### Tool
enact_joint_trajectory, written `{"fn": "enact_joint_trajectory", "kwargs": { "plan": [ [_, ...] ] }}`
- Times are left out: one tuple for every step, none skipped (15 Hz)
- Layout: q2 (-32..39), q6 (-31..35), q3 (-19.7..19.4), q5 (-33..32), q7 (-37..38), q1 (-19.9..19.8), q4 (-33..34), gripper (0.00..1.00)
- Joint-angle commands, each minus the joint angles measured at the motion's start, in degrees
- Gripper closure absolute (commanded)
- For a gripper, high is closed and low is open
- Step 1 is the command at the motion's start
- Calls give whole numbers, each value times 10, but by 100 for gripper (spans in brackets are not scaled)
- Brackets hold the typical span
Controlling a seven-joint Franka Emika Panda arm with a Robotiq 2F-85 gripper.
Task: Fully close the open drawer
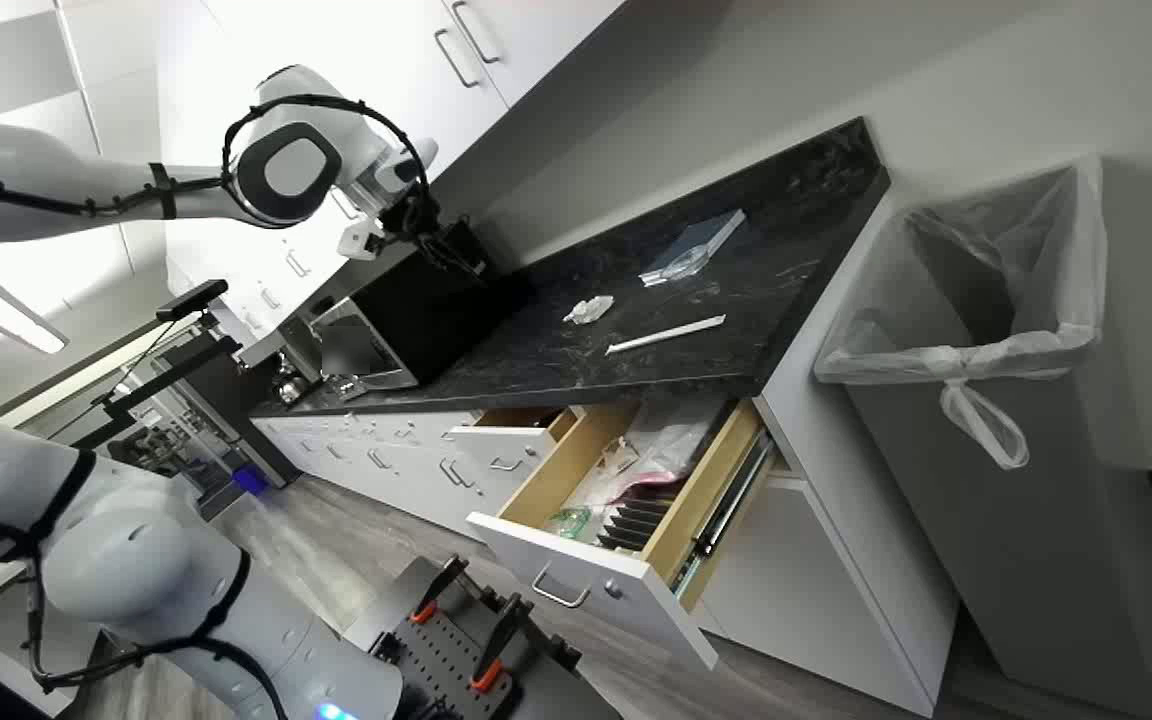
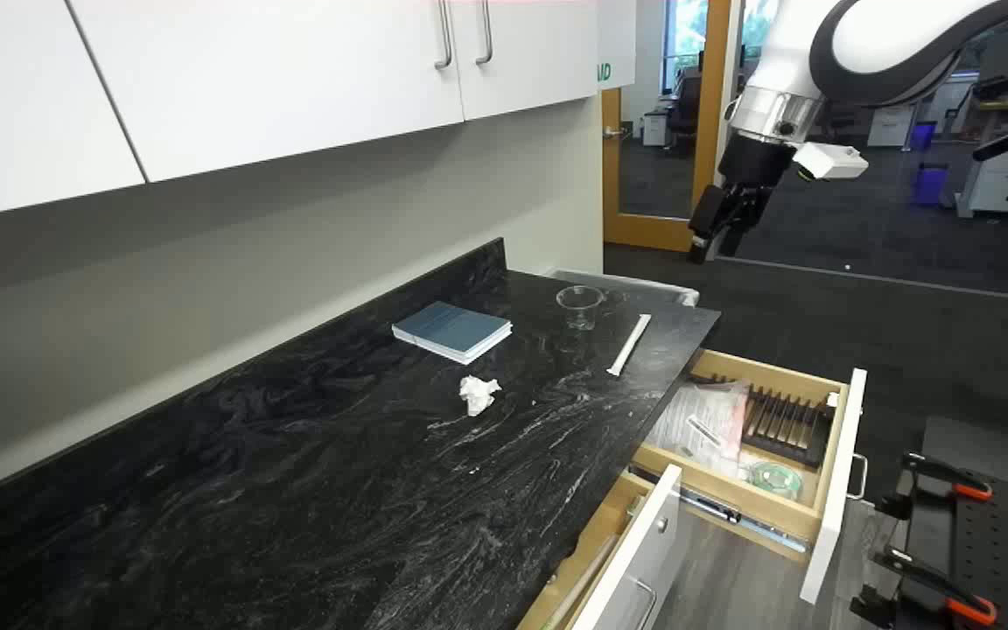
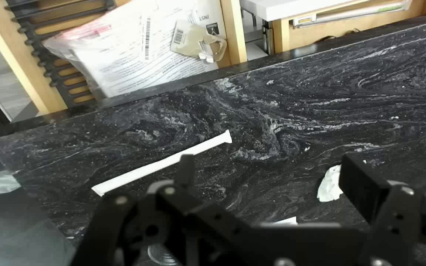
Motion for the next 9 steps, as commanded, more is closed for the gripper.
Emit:
{"fn": "enact_joint_trajectory", "kwargs": {
  "plan": [
    [0, -2, 1, 0, 0, -1, 1, 0],
    [0, -2, 1, 0, 0, -1, 1, 0],
    [0, -2, 1, 0, 0, -1, 1, 0],
    [0, -2, 1, 0, 0, -1, 1, 0],
    [0, -2, 1, 0, 0, -1, 1, 0],
    [-4, 2, 3, -2, 3, -2, -4, 0],
    [-15, 6, 6, -10, 11, -6, -18, 0],
    [-25, 4, 8, -17, 16, -10, -30, 0],
    [-42, 7, 11, -28, 30, -16, -53, 0]
  ]
}}
